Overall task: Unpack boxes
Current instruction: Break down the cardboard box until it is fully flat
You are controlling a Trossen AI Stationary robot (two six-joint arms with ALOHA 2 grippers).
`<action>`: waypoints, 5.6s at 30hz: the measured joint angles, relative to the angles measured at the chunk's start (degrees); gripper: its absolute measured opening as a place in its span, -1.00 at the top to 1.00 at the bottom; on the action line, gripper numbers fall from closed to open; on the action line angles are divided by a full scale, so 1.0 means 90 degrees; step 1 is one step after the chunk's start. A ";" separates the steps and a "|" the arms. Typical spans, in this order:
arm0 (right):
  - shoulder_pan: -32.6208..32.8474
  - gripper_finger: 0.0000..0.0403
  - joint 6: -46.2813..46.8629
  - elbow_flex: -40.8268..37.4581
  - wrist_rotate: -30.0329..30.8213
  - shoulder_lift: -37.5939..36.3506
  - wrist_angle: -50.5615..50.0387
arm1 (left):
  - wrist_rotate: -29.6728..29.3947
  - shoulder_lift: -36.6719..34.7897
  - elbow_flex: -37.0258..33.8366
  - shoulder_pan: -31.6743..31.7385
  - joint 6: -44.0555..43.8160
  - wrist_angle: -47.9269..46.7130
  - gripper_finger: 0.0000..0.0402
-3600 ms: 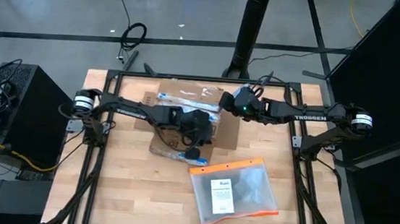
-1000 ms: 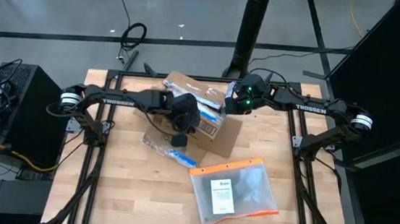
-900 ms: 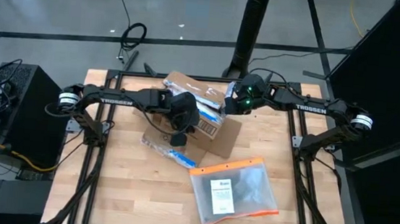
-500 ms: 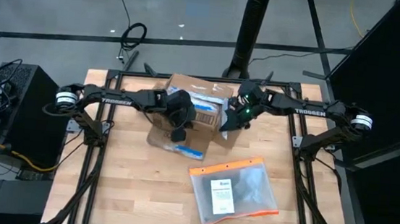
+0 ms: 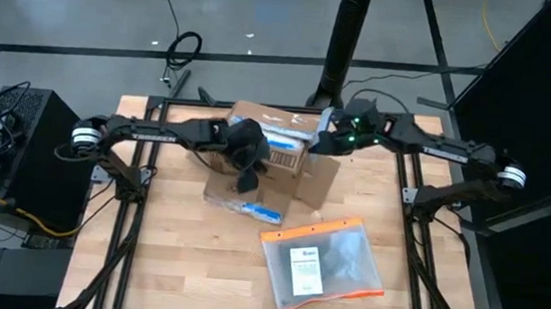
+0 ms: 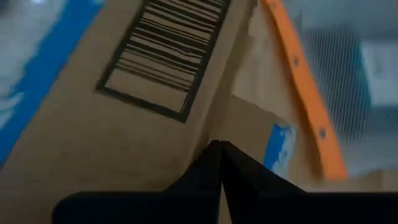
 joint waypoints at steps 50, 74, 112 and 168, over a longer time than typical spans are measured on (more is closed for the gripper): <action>-0.0522 0.13 -0.3047 -0.1780 0.0757 0.0132 -0.3595 | 0.0030 -0.0450 0.0848 0.2740 0.0000 -0.3590 -0.27; 0.1103 -0.62 -0.1411 -0.0716 0.0715 -0.0204 -0.1585 | 0.1136 0.0086 0.0847 0.2644 -0.1656 -0.4004 -0.31; 0.2011 0.21 -0.3124 0.0425 0.1914 -0.0289 0.0571 | 0.0727 -0.0079 0.2230 0.1100 -0.1667 -0.4169 -0.18; 0.3893 0.99 -1.0545 0.1243 0.4658 0.1251 -0.0403 | -0.0227 -0.0745 0.3025 0.0517 -0.0987 -0.4074 0.02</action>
